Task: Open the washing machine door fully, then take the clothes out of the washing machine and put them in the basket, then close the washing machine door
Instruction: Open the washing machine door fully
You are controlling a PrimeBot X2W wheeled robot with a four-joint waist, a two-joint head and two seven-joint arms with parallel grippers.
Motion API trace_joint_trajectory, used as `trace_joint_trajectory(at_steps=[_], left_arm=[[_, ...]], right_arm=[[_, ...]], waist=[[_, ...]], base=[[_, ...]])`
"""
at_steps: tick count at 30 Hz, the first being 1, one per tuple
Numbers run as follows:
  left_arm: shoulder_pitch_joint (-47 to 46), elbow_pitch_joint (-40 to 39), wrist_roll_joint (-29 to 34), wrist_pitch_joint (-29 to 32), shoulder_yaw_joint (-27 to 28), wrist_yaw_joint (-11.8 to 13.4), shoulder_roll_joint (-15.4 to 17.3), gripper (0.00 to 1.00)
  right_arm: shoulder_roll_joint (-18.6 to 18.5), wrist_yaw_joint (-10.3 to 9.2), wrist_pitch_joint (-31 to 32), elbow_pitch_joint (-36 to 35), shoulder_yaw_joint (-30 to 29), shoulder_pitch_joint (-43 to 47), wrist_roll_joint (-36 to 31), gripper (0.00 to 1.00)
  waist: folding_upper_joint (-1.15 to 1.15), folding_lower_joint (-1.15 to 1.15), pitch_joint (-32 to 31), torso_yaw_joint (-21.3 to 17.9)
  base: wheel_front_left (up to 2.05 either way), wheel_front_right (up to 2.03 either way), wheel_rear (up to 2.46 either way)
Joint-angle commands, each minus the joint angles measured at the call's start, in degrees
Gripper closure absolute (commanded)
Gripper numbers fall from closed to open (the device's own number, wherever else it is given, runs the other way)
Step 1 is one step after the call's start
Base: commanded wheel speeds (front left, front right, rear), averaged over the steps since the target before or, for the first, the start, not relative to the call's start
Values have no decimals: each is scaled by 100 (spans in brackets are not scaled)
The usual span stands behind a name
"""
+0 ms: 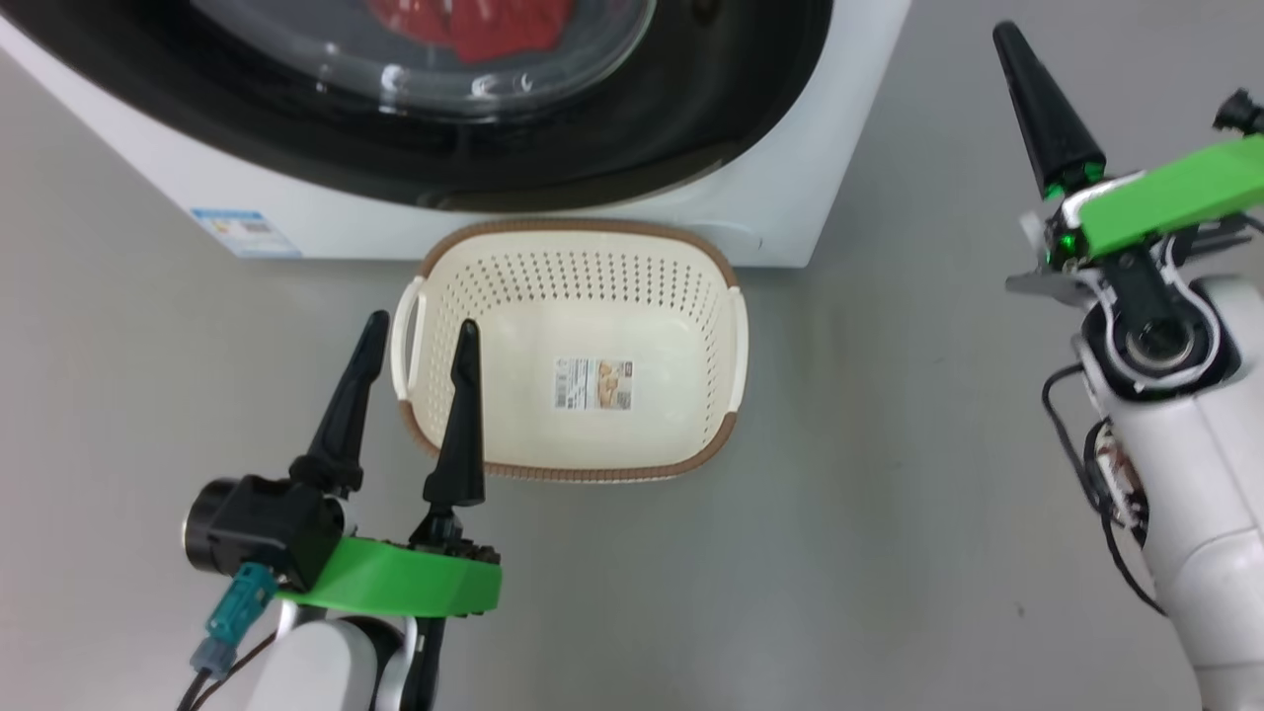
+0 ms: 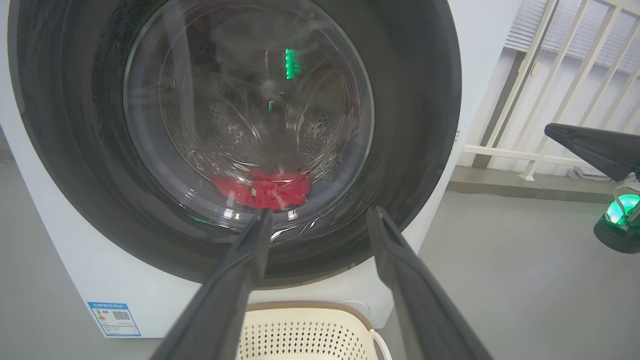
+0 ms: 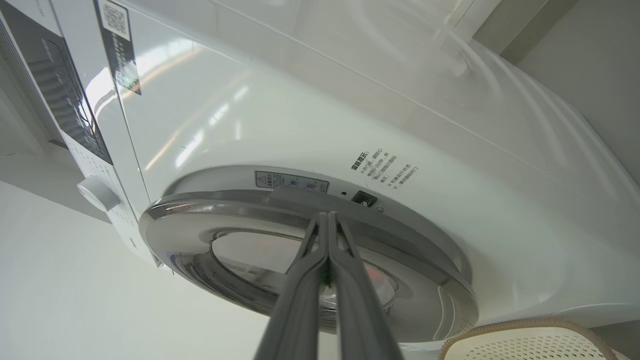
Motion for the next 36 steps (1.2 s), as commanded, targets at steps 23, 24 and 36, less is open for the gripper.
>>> trace_joint_trajectory(at_steps=[23,24,36], left_arm=[[-422,-440,57,-45,-230,127,89,0],[-430,-443,59,-45,-247,137,89,0],[-556,-475,56,-45,-428,185,89,0]], right_arm=[[-94,-3,2098,1025,-267,-2031,1300,100],[-98,-3,2148,1055,-266,-2099,1308,100],[-155,-3,2639,1453,-171,-2703,1280,100]], waist=[[0,0,1016,513],[0,0,1047,525],[0,0,1303,678]], base=[[0,0,0],[0,0,0],[0,0,0]])
